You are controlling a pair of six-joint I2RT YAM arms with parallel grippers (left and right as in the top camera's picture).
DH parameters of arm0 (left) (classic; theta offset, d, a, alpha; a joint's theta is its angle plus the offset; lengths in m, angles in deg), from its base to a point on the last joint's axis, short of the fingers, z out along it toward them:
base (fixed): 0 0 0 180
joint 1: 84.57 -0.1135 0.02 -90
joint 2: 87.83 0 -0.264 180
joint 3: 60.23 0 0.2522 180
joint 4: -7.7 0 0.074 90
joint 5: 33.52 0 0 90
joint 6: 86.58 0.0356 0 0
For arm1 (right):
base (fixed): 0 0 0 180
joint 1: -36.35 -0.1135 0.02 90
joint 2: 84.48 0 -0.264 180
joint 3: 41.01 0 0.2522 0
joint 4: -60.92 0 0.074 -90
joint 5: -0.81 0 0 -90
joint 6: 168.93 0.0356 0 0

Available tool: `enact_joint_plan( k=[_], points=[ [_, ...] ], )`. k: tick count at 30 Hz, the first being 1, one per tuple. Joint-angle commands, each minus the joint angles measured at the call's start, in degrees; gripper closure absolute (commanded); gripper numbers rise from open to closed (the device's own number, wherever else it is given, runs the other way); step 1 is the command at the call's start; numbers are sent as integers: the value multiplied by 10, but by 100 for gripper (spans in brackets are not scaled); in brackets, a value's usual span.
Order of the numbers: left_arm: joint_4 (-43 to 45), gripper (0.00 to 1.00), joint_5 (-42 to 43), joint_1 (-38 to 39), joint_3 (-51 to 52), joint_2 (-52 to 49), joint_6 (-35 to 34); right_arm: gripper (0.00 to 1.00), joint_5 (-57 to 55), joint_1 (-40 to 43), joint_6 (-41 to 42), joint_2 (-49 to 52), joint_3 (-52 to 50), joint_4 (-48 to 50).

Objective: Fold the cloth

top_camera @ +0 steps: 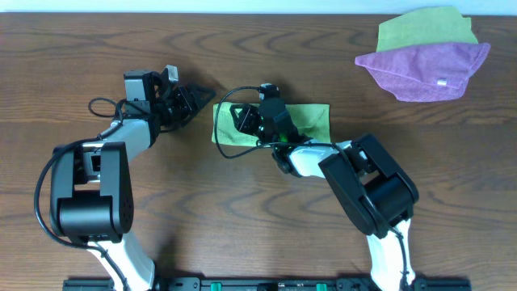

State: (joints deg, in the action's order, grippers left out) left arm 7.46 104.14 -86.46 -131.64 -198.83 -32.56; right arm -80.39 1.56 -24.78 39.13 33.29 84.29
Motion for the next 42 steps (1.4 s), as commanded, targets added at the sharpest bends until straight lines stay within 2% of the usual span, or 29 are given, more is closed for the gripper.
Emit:
enact_joint_plan(
  k=[1,5,12,23,32,37,42],
  points=[
    [1,31,7,-5,-10,13,7,75,25,-11,-10,10,15,0],
    [1,31,7,-5,-10,13,7,80,82,-12,-10,10,16,18],
    [1,31,7,-7,-10,13,7,81,131,-14,17,10,16,29],
    [3,30,15,-51,-11,13,7,72,198,-46,41,10,16,16],
    [3,30,19,-72,-22,16,7,72,219,-50,21,-8,16,-12],
    [3,30,20,-78,-26,29,7,72,212,-44,-7,-43,16,-59],
    [2,30,19,-78,-26,48,6,70,190,-38,-76,-108,16,-170]
  ],
)
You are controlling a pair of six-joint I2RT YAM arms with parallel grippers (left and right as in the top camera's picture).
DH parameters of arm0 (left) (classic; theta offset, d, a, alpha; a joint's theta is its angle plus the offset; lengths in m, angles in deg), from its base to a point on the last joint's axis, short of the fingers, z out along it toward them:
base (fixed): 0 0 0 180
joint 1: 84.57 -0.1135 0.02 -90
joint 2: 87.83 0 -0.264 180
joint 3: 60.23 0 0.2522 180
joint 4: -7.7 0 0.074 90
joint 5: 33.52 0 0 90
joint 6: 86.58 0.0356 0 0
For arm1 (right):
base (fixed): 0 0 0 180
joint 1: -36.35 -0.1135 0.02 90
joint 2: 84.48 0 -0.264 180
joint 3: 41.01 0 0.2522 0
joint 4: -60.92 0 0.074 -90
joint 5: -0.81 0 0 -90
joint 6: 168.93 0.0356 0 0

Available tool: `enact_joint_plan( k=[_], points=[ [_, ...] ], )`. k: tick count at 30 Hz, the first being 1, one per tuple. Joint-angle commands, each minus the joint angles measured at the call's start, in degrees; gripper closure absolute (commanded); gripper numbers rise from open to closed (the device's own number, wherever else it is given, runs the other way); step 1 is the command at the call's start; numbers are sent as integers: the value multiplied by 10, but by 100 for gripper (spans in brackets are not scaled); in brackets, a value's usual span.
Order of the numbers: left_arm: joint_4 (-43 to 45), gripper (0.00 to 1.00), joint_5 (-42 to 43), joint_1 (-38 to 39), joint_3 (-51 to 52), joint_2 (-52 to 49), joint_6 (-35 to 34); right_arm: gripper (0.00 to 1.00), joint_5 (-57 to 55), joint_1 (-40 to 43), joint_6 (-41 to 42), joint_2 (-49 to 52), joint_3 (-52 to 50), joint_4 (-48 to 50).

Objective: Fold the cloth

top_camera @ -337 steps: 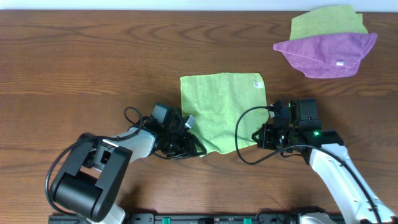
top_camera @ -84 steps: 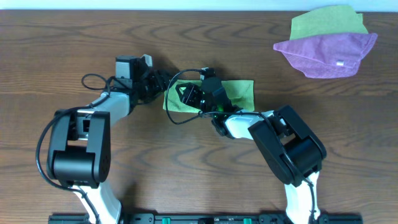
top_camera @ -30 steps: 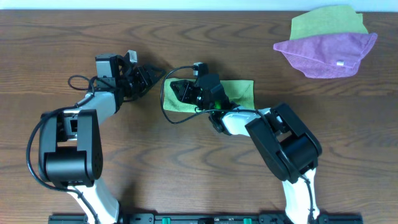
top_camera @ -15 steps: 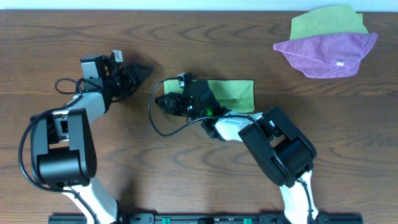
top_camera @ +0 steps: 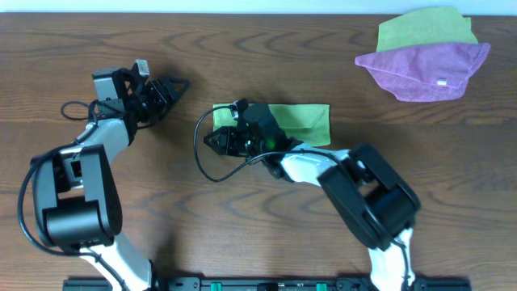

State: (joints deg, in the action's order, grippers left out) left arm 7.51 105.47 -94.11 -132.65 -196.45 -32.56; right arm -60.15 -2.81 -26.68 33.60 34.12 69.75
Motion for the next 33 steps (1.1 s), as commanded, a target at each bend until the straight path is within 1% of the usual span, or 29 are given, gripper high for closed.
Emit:
enact_joint_plan(
  k=[1,4,6,8,10,12,16,18,23,33],
  points=[
    [0,30,6,-2,-16,28,6,69,-19,6,-77,-68,7,-53],
    [-11,30,6,-2,-16,39,6,65,-52,7,-144,-114,7,-141],
    [-28,30,6,-1,-16,45,7,62,-83,9,-206,-145,7,-205],
    [-52,30,7,4,-16,47,7,58,-147,14,-280,-179,7,-289],
    [-73,30,6,16,-16,47,10,54,-201,20,-331,-202,7,-351],
    [-86,30,5,34,-16,47,26,51,-243,26,-374,-213,7,-400],
    [-97,26,-29,82,-16,47,37,50,-331,34,-446,-214,7,-468],
    [-97,25,-44,101,-16,47,37,50,-391,35,-481,-214,7,-477],
    [-102,24,-64,130,-16,47,37,50,-484,39,-547,-212,7,-472],
    [-114,24,-65,145,-16,47,37,49,-560,65,-603,-149,7,-451]
  ],
)
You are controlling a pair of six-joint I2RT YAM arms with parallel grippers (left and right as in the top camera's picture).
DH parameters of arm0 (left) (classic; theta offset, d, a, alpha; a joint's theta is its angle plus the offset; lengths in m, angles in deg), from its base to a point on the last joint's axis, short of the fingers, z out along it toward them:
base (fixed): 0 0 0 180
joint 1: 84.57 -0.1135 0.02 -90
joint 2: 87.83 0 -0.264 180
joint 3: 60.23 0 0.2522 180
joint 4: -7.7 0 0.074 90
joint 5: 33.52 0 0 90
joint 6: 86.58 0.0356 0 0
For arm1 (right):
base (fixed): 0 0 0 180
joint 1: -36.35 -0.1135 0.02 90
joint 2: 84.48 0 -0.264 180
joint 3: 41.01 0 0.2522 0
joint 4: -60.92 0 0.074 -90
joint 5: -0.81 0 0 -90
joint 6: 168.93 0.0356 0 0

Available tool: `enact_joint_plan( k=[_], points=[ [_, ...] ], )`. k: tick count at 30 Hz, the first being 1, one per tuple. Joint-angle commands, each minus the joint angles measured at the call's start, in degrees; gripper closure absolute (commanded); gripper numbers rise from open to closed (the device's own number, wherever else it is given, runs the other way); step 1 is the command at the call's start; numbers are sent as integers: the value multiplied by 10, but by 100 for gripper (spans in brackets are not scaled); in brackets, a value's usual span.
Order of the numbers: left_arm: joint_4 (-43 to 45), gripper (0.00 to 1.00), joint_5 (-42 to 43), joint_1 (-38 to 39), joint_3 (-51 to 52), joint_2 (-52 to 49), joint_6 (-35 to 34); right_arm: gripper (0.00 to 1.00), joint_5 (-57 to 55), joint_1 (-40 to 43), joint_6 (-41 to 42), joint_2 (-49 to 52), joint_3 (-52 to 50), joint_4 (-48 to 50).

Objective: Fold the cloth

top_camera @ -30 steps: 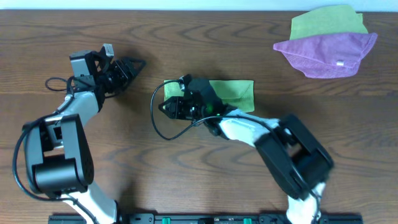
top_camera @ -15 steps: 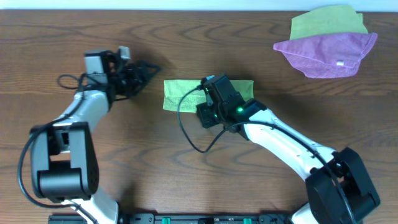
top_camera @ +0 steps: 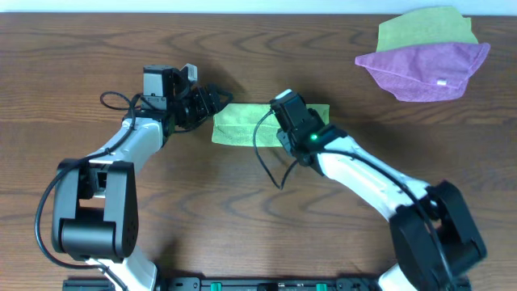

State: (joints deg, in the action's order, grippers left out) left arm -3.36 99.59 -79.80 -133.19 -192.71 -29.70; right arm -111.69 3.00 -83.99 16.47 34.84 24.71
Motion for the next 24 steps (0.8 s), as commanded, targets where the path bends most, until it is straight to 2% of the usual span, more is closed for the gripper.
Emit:
enact_joint_plan(
  k=[1,11,24],
  points=[
    [-9,24,-7,2,-11,10,9,49,-50,8,-33,27,0,0],
    [-14,24,0,2,-11,10,8,51,-77,15,-88,61,0,56],
    [-14,24,0,2,-11,10,8,53,-86,39,-103,82,0,86]
  ],
)
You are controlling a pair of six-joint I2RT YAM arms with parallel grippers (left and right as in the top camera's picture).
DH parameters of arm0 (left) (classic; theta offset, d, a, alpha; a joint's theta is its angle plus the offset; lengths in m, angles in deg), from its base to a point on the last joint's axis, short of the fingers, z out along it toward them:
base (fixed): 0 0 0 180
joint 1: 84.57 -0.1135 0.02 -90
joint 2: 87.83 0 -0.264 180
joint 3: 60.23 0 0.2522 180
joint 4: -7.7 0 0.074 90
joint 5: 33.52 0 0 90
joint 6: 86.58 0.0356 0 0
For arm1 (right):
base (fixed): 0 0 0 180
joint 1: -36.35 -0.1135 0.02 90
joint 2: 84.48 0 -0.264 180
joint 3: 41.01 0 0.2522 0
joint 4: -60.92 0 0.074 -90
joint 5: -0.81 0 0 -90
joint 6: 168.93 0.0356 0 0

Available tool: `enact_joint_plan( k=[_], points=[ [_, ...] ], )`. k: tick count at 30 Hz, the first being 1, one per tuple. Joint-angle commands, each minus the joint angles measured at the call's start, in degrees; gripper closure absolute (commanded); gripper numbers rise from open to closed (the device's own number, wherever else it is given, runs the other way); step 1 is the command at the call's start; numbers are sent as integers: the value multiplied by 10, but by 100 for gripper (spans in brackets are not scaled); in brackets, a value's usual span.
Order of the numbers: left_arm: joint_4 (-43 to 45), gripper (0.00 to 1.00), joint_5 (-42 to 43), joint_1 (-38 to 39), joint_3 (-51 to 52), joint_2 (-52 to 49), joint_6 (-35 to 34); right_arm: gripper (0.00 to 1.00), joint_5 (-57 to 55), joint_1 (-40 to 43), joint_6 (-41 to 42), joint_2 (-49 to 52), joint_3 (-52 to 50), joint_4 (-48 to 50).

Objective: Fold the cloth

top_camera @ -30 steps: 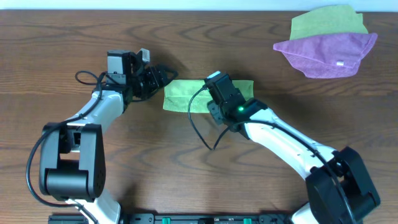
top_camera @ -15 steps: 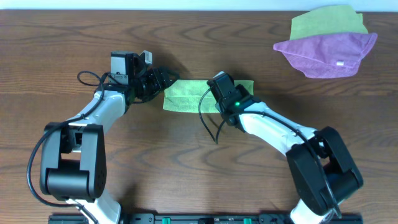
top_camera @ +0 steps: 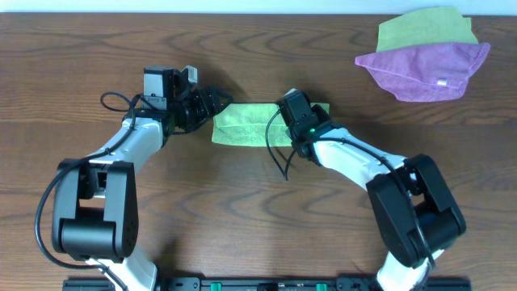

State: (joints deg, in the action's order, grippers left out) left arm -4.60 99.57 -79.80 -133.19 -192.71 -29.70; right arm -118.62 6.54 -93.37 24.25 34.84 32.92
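Note:
A green cloth [top_camera: 242, 128] lies folded into a flat rectangle at the middle of the wooden table [top_camera: 242, 218]. My left gripper [top_camera: 220, 103] is at the cloth's upper left corner, its dark fingers touching the edge; how far apart they stand is unclear. My right gripper [top_camera: 287, 109] sits over the right part of the cloth. Its fingers are hidden under the wrist body, so its state does not show.
A purple cloth [top_camera: 424, 71] lies at the back right, partly on top of a light green cloth [top_camera: 424, 28]. A black cable [top_camera: 279, 158] loops from the right arm over the table in front of the folded cloth.
The right arm's elbow has swung in closer and its wrist has shifted slightly right over the cloth. The left arm and the cloth look unchanged.
First the right gripper was over the cloth's left half and the left gripper just left of it. Then the left gripper was farther left, away from the cloth, the right at the left edge. Later the left gripper was at the upper left corner and the right over the middle.

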Motion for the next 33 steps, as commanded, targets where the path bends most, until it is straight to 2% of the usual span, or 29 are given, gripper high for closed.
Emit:
enact_joint_plan(
  k=[1,15,33],
  points=[
    [-2,24,0,2,-11,9,8,53,-19,4,-9,4,0,5],
    [-1,24,1,2,-11,10,8,54,-94,6,-41,4,0,44],
    [-1,24,4,2,-11,10,8,53,-245,6,-90,4,0,57]
  ],
)
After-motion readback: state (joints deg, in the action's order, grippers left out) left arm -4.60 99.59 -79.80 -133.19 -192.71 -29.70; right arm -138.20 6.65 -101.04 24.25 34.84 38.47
